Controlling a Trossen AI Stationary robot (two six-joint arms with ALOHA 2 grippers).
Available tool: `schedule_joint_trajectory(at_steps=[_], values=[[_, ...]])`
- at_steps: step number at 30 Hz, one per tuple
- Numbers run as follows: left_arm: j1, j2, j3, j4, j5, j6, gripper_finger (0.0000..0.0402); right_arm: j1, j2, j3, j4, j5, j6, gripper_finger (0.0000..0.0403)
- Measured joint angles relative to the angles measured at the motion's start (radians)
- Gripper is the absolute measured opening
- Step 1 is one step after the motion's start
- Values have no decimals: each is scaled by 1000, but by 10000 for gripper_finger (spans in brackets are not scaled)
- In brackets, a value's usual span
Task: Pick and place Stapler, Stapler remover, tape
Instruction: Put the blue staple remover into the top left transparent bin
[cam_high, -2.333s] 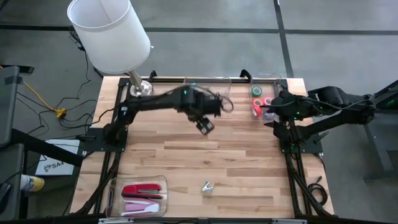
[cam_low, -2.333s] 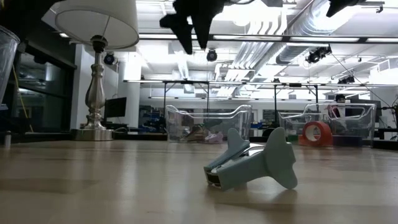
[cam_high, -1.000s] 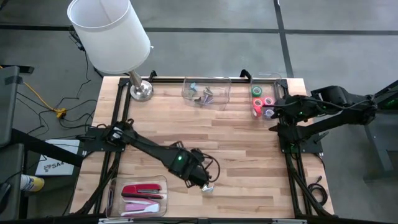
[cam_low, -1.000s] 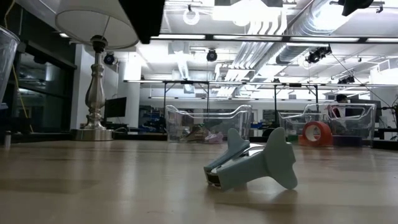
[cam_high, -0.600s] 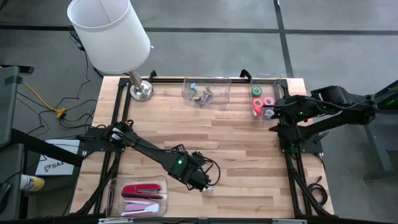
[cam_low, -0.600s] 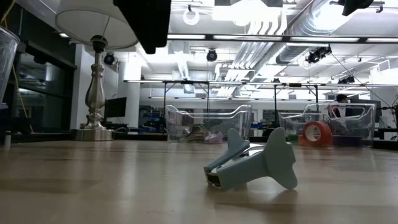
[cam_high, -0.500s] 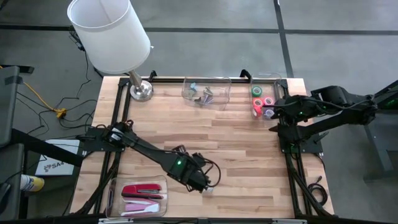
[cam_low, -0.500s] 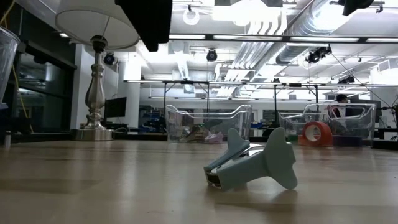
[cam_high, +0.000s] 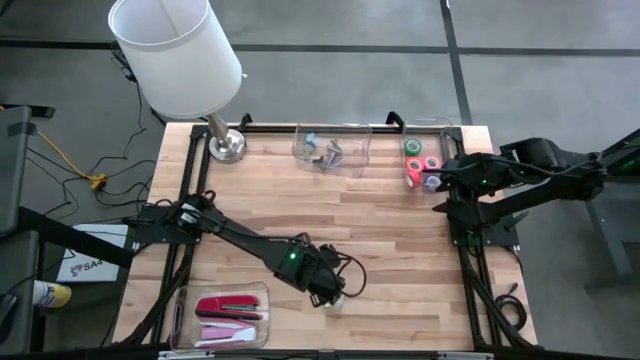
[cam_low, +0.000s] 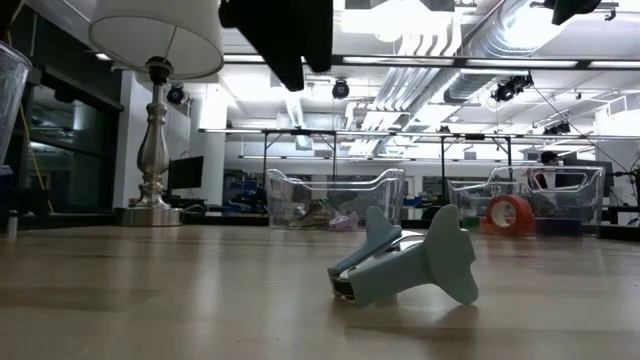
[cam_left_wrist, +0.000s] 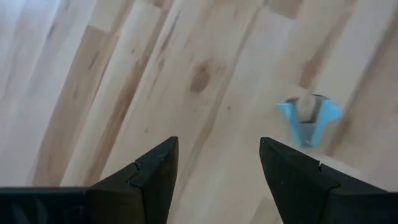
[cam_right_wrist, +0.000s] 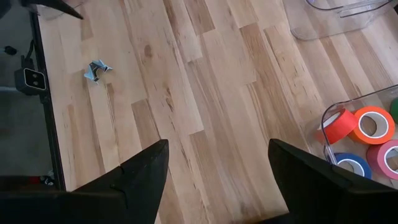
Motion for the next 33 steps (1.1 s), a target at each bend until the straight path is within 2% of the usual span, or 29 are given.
schedule_joint_trajectory(at_steps=[6, 12, 20, 25, 33], values=[[39, -22, -93, 119, 54, 56, 220, 0, 0, 0, 0, 0, 0, 267], [62, -70, -241, 263, 86, 59, 220, 0, 0, 0, -5, 0, 0, 267], [64, -249, -542, 484, 72, -58, 220, 0, -8, 0, -14, 4, -1, 267], [32, -353, -698, 697, 56, -80, 220, -1, -13, 0, -17, 12, 0, 267], [-51, -369, -747, 715, 29, -148, 220, -1, -15, 0, -24, 13, 5, 267]])
